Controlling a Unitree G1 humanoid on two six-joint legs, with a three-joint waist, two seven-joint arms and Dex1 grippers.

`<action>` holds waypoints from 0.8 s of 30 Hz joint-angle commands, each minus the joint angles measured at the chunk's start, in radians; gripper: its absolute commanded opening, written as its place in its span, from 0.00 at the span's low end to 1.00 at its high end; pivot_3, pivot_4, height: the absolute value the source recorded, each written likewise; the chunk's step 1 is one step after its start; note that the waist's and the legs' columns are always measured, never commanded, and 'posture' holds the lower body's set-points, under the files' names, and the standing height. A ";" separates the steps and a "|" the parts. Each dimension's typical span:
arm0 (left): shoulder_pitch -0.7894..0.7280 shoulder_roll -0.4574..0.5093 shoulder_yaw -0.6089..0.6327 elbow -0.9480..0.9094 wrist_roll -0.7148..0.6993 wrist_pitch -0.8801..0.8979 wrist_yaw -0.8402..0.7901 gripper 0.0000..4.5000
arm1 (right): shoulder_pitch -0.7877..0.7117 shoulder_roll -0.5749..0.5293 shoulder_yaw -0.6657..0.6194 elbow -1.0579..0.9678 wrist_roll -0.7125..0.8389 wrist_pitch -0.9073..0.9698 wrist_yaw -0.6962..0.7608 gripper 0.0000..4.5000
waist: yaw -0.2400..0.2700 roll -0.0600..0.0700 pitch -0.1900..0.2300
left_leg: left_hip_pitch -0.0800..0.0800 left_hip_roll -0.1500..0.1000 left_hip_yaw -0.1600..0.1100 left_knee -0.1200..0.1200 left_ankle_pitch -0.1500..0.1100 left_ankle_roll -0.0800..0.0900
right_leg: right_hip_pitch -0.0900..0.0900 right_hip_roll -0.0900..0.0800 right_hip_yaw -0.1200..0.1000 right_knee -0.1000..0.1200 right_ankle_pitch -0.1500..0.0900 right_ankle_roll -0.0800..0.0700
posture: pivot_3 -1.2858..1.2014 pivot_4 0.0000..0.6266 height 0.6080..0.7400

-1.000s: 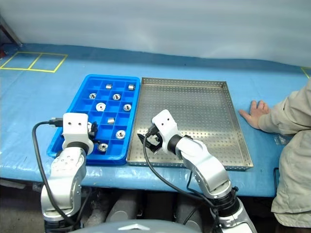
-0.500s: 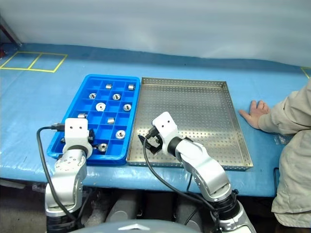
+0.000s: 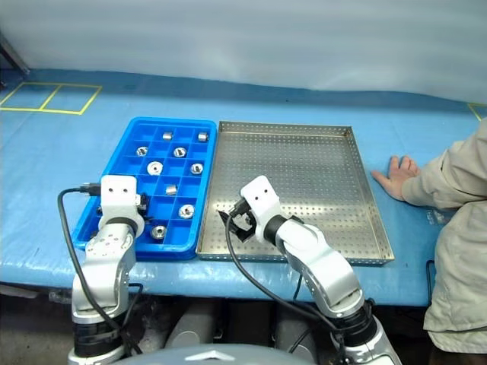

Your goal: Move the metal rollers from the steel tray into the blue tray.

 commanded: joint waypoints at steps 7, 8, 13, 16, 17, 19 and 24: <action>-0.033 0.019 0.016 -0.072 -0.018 -0.082 -0.011 1.00 | 0.004 -0.003 -0.035 -0.058 0.008 -0.016 -0.008 1.00 | 0.000 0.000 0.000 | 0.000 0.000 0.000 0.000 0.000 0.000 | 0.000 0.000 0.000 0.000 0.000 0.000 | 0.61 0.24 1.00; -0.038 0.026 0.019 -0.080 -0.032 -0.107 -0.027 1.00 | 0.003 -0.011 -0.046 -0.056 0.007 -0.019 -0.007 1.00 | 0.001 0.000 0.000 | 0.000 0.000 0.000 0.000 0.000 0.000 | 0.000 0.000 0.000 0.000 0.000 0.000 | 0.61 0.24 1.00; -0.006 0.101 -0.002 -0.089 -0.102 -0.228 -0.155 1.00 | 0.003 -0.035 -0.116 -0.039 0.002 -0.026 -0.020 1.00 | -0.002 0.000 0.000 | 0.000 0.000 0.000 0.000 0.000 0.000 | 0.001 0.000 0.000 -0.003 0.000 0.000 | 0.60 0.24 1.00; 0.028 0.135 -0.008 -0.096 -0.152 -0.263 -0.221 1.00 | 0.022 -0.041 -0.147 -0.046 -0.004 -0.020 -0.035 1.00 | -0.008 0.000 0.000 | 0.000 0.000 0.001 -0.003 0.000 0.000 | 0.001 0.000 0.000 -0.005 0.001 0.000 | 0.59 0.24 1.00; 0.039 0.138 -0.002 -0.097 -0.174 -0.271 -0.239 1.00 | 0.034 -0.043 -0.153 -0.052 -0.005 -0.019 -0.039 1.00 | -0.009 0.000 0.000 | -0.001 0.000 0.001 -0.004 0.000 0.000 | 0.001 0.000 0.000 -0.006 0.001 0.000 | 0.59 0.24 1.00; 0.055 0.149 0.003 -0.098 -0.205 -0.281 -0.270 1.00 | 0.053 -0.041 -0.167 -0.063 -0.005 -0.013 -0.050 1.00 | -0.010 0.000 0.000 | -0.001 0.000 0.001 -0.005 0.000 0.000 | 0.001 0.000 0.000 -0.008 0.001 0.000 | 0.58 0.24 1.00; 0.093 0.200 -0.016 -0.099 -0.269 -0.287 -0.357 1.00 | 0.107 -0.018 -0.208 -0.086 -0.013 -0.006 -0.100 1.00 | -0.022 0.000 0.000 | 0.000 0.000 0.002 -0.009 0.000 0.000 | 0.000 0.000 0.001 -0.010 0.001 0.000 | 0.57 0.24 1.00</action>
